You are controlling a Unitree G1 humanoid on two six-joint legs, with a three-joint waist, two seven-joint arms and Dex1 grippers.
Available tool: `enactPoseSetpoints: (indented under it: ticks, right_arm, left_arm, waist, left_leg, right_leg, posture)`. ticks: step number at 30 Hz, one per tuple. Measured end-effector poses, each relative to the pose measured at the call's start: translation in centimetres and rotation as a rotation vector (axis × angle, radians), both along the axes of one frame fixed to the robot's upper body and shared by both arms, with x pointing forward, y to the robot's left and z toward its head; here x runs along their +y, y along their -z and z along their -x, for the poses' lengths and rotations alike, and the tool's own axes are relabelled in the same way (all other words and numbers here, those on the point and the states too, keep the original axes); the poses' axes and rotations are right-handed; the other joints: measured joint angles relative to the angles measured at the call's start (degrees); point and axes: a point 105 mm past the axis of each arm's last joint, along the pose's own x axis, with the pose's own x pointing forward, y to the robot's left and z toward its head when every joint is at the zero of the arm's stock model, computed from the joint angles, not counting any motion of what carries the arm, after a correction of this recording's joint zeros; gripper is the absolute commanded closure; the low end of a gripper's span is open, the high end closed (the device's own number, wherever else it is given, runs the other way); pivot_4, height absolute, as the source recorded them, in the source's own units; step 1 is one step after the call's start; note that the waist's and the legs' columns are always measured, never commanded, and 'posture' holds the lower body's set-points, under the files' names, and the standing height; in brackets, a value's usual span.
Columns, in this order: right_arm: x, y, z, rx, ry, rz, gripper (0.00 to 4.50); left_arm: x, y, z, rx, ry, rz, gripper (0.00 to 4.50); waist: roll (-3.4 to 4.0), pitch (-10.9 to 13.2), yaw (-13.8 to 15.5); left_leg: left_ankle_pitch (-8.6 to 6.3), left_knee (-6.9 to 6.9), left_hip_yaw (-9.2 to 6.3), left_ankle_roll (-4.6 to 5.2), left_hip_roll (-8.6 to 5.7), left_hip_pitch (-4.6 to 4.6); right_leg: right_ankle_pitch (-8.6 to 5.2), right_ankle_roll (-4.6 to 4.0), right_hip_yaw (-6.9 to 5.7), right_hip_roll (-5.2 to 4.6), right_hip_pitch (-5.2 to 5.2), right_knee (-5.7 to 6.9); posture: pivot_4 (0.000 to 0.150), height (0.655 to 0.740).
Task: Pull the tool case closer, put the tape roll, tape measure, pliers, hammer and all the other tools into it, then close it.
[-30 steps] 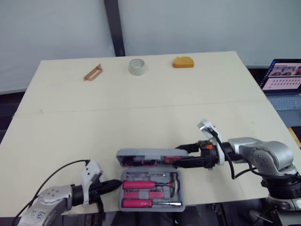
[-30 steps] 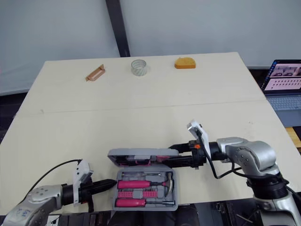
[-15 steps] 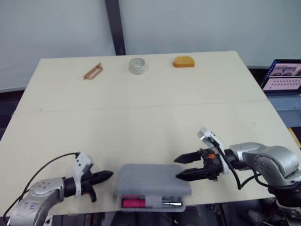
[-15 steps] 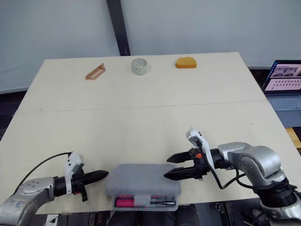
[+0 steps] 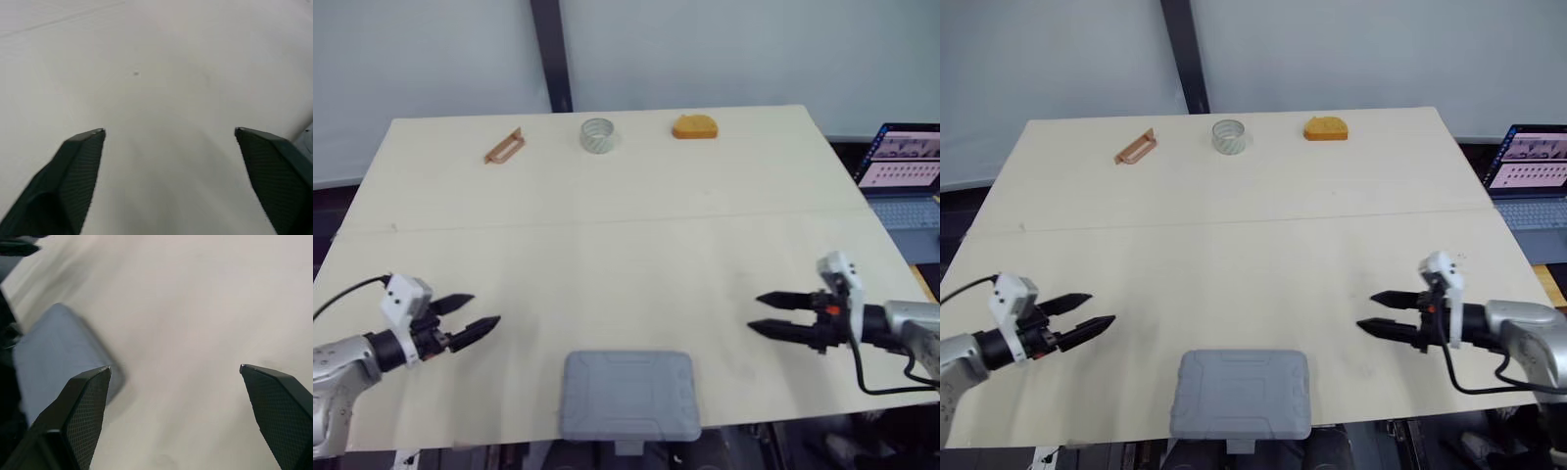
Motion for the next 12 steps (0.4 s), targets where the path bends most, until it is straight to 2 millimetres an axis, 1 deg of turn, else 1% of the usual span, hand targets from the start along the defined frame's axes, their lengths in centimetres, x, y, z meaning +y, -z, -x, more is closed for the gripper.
enactPoseSetpoints:
  ticks: [2,4,6,9,12]
  right_arm:
    - [-1.5,0.5,0.2,-0.002,0.039,0.048,0.00]
    - [-2.3,1.0,0.3,-0.003,0.061,0.068,0.00]
    - [-3.0,1.6,0.5,0.002,0.080,0.083,0.00]
    - [-3.7,2.0,0.5,-0.006,0.101,0.099,0.00]
    - [-4.2,2.4,0.7,-0.004,0.116,0.101,0.00]
  left_arm:
    - [1.3,0.1,0.0,0.014,-0.015,-0.025,0.07]
    - [2.6,0.2,0.0,0.027,-0.038,-0.047,0.07]
    - [3.6,-0.2,-0.4,0.015,-0.050,-0.063,0.07]
    - [4.9,-0.6,-0.8,0.001,-0.064,-0.088,0.07]
    - [5.2,-0.7,-1.2,-0.009,-0.067,-0.085,0.07]
  waist:
    - [0.01,0.01,-0.10]
    - [0.00,0.02,-0.20]
    - [-0.01,0.02,-0.19]
    - [0.01,0.02,-0.19]
    - [0.00,0.03,-0.19]
  left_leg:
    - [0.00,-0.03,0.00,0.00,0.01,0.01]
    - [0.00,-0.03,0.02,0.00,0.01,0.01]
    - [0.00,-0.03,0.03,0.00,0.01,0.02]
    - [0.00,-0.03,0.04,0.00,0.01,0.03]
    - [0.00,-0.04,0.04,0.00,0.01,0.03]
  right_leg:
    - [0.00,0.00,-0.01,0.01,0.00,0.00]
    - [0.00,0.00,0.00,0.01,0.00,0.00]
    - [0.00,0.00,0.01,0.00,0.00,0.00]
    - [0.00,0.00,0.01,0.00,-0.02,0.01]
    - [0.00,0.00,0.00,0.00,-0.01,0.01]
  posture:
    - [0.150,0.7400]
    - [0.150,0.7400]
    - [0.150,0.7400]
    - [0.150,0.7400]
    - [0.150,0.7400]
